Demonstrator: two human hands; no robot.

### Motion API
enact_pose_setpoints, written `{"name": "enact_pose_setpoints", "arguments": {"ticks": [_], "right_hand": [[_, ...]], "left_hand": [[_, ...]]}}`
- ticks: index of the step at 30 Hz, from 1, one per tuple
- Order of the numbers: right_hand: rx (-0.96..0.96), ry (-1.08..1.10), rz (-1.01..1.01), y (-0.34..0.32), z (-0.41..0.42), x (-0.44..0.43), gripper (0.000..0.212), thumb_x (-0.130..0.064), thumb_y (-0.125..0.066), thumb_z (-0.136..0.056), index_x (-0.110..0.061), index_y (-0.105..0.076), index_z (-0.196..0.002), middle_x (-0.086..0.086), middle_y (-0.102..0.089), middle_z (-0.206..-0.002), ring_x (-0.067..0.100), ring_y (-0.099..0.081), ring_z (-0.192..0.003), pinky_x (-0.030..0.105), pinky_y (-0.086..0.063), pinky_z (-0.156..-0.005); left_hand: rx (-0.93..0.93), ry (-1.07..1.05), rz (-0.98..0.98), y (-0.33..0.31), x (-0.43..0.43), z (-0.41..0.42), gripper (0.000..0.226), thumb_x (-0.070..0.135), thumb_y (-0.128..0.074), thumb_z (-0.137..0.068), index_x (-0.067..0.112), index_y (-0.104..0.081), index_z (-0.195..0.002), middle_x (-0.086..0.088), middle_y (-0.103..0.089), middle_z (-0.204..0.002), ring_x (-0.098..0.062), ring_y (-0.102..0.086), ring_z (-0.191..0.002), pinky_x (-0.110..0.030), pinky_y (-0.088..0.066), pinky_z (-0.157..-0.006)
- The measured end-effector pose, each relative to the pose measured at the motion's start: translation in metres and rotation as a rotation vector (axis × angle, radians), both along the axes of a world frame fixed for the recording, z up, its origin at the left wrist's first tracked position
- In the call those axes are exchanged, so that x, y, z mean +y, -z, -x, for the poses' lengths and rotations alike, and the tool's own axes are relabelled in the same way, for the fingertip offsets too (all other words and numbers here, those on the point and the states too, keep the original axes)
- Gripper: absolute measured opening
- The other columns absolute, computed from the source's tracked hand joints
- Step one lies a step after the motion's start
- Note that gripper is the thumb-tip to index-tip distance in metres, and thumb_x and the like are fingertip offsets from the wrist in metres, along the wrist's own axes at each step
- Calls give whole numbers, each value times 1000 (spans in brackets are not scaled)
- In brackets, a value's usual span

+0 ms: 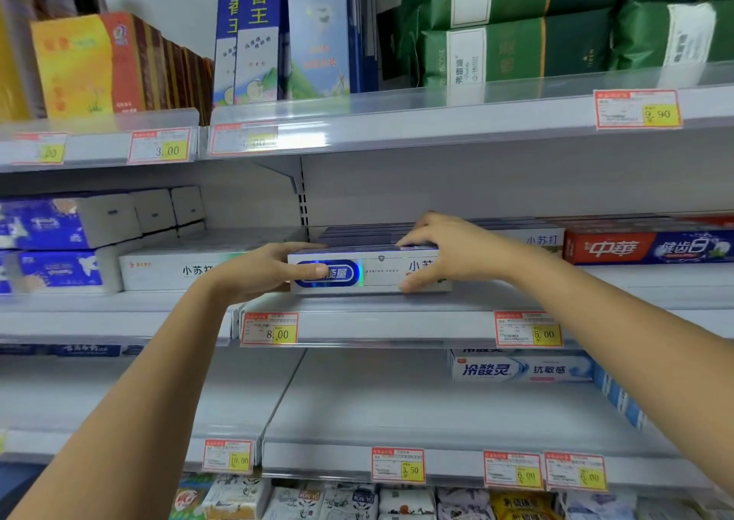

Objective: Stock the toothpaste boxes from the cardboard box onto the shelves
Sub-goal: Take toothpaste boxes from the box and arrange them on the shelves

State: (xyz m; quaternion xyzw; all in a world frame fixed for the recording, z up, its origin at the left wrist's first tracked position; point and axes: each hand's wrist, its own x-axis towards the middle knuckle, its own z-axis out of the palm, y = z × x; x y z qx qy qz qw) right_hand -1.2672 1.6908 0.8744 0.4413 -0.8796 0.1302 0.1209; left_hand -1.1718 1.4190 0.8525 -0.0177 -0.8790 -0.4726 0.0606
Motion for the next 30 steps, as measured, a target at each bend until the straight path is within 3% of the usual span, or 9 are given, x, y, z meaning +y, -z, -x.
{"name": "enact_pose_setpoints", "arguments": {"ticks": [3,8,11,14,18,22,24,26,30], "right_hand": [[93,1,4,4,-7,-1,65,-52,-80,-63,-27,-55,-118,-9,-51,-108,12,-50,-101,29,-44,-85],[-147,-11,257,-18,2,13,46,-38,-83,-68,-16,-58,-100,-3,-63,-93,10,-57,-75,21,-43,-58],[-189,-2,370,-24,17,19,40,-37,-80,-72,-20,-59,-101,-5,-65,-94,12,-59,-80,20,-44,-61],[-196,46,408,-19,39,16,38,-35,-80,-72,-16,-62,-100,1,-66,-97,14,-58,-79,21,-45,-63],[-277,65,503,-15,64,1,42,-35,-82,-71,-17,-63,-104,2,-64,-106,16,-57,-84,26,-44,-64],[-330,49,562,-19,77,-21,42,-30,-78,-77,-16,-62,-114,-1,-59,-112,17,-56,-96,26,-44,-71],[-391,35,549,-20,83,-30,35,-26,-73,-82,-16,-63,-114,3,-62,-114,22,-60,-99,32,-52,-78],[-453,14,564,-19,87,-34,28,-19,-68,-86,-14,-65,-114,9,-65,-115,23,-61,-101,34,-50,-90],[-476,-36,537,-20,86,-32,29,-11,-62,-90,-12,-63,-119,3,-63,-106,17,-60,-96,25,-52,-84]], "left_hand": [[9,42,-35,-1,2,-1,98,65,-86,-26,32,-58,-114,4,-72,-101,-14,-69,-95,-22,-56,-72],[-15,54,-35,-1,-1,-2,88,55,-87,-48,22,-56,-123,-5,-66,-119,-20,-65,-108,-27,-56,-85],[16,-27,-4,3,5,1,61,40,-75,-66,31,-55,-122,-5,-60,-123,-20,-63,-107,-31,-56,-86],[64,-120,10,8,8,5,55,27,-70,-78,24,-52,-130,-9,-62,-121,-23,-66,-103,-40,-55,-89],[60,-142,23,8,10,5,54,13,-63,-87,18,-45,-137,-8,-63,-118,-22,-66,-101,-36,-56,-86],[71,-170,89,9,14,4,59,12,-64,-88,10,-38,-141,-6,-65,-113,-22,-65,-101,-32,-54,-87],[50,-194,147,10,13,7,55,15,-65,-87,7,-43,-137,-7,-66,-112,-24,-65,-102,-34,-51,-92],[32,-208,220,9,12,8,45,21,-67,-86,9,-53,-127,-5,-69,-108,-20,-66,-96,-31,-52,-89],[24,-211,228,11,7,13,36,25,-70,-84,13,-60,-116,1,-70,-99,-12,-66,-85,-23,-51,-76]]}}
